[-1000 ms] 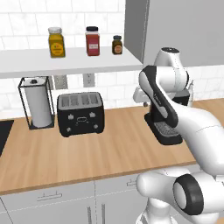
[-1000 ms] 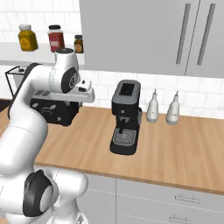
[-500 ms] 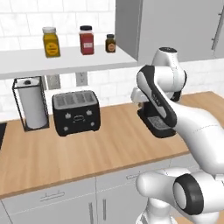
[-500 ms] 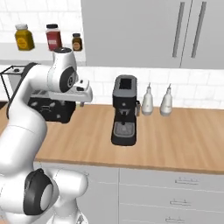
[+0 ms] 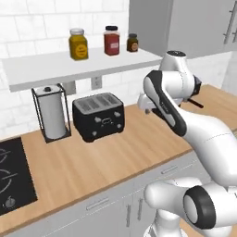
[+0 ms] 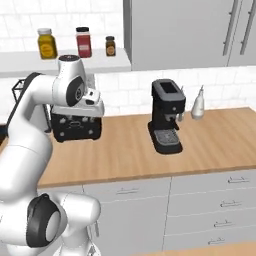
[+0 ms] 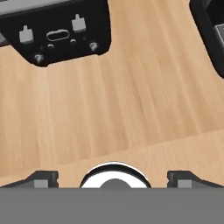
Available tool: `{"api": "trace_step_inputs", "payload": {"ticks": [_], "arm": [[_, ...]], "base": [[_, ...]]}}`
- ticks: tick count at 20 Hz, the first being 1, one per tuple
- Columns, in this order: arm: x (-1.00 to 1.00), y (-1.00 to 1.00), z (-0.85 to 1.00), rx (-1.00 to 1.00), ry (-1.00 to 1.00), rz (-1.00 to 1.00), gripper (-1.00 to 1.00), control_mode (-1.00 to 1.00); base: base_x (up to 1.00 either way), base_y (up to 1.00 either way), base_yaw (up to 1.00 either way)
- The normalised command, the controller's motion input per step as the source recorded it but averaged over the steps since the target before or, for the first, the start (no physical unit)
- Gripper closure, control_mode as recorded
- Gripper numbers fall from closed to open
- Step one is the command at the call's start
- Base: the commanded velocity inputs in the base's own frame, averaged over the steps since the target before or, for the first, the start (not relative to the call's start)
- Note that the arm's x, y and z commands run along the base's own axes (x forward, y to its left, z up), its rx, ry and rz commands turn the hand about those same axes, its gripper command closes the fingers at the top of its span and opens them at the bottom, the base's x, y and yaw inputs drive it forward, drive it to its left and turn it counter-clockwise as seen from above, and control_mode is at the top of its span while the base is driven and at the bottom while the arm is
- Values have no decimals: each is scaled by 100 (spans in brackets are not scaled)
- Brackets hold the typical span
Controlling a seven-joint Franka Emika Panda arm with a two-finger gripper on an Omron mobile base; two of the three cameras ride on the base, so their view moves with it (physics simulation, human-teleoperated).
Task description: Take a straw from the drawer in front and place it inside the glass cup on the dining counter.
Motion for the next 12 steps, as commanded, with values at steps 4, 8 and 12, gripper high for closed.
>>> {"api": "trace_step_inputs", "payload": {"ticks": [4,8,12], "arm": [[0,0,0,0,0,0,-100,100],[0,0,0,0,0,0,-100,100],[0,0,0,0,0,0,-100,100]], "base": [[-11,88,-42],[0,79,-46],[13,37,-37]]}}
